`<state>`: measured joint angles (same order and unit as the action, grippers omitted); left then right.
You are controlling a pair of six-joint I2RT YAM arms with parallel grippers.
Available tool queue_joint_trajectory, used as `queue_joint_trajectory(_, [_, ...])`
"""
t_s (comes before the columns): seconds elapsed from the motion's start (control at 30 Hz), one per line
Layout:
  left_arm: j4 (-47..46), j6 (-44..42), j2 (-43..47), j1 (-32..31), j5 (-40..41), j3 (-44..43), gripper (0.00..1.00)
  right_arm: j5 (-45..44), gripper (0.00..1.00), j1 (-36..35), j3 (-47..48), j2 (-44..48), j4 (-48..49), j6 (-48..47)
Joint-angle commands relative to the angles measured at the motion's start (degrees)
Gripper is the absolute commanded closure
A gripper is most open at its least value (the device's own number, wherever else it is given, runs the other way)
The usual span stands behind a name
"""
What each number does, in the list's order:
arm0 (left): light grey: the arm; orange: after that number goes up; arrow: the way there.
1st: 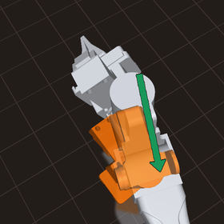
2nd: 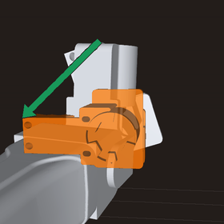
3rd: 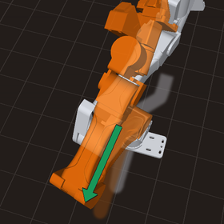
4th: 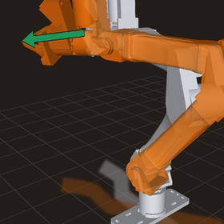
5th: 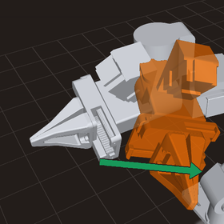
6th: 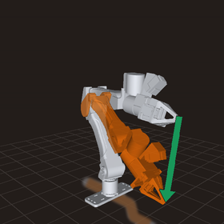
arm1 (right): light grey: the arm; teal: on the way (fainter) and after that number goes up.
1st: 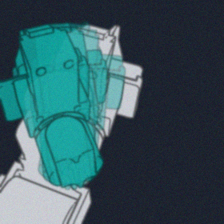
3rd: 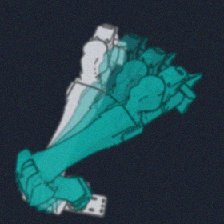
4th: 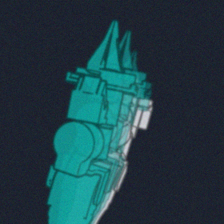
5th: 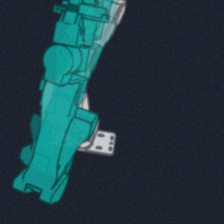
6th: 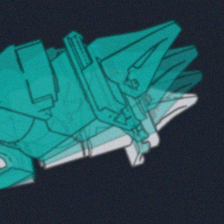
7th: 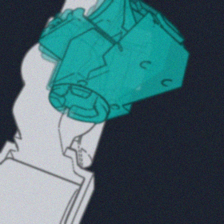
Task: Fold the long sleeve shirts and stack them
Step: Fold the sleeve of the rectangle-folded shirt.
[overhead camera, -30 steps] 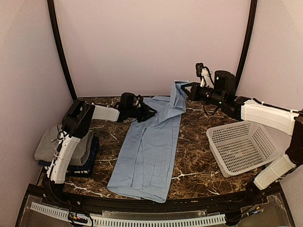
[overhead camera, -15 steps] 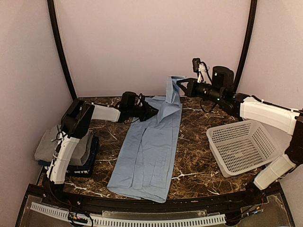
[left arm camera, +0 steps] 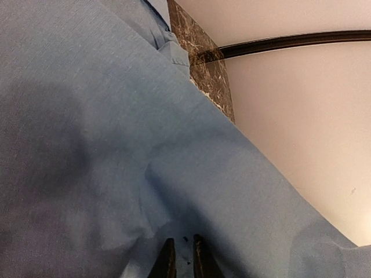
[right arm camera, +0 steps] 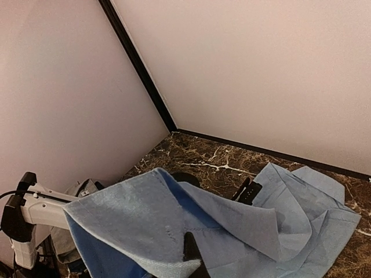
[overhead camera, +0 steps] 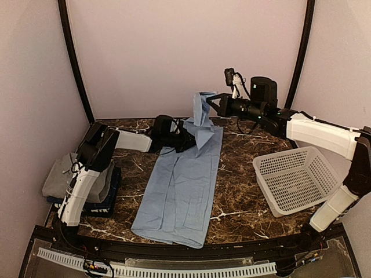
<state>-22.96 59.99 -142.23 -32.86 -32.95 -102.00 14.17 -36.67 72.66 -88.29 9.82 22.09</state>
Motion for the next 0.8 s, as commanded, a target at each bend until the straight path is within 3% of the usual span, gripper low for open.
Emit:
queue_joint_trajectory(0.0, [1.8, -1.2, -1.2, 0.1, 0.3, -1.4, 0.89, 0.9, 1.0, -0.7, 2.7, -0.2, 1.4, -0.6])
queue_joint_trajectory(0.3, [2.5, -1.7, -1.8, 0.1, -0.5, -2.2, 0.88, 4.9, 1.0, -0.9, 4.5, -2.2, 0.0, -0.3])
queue_joint_trajectory(0.5, [1.1, -1.7, 3.7, 1.2, -1.5, 0.0, 0.88, 10.2, 1.0, -1.0, 3.9, -4.2, -0.7, -0.2])
queue_joint_trajectory(0.77, [-0.2, -2.4, 18.6, 5.5, -0.5, 17.7, 0.87, 24.5, 1.0, -2.0, 2.4, -8.8, -0.5, -0.5])
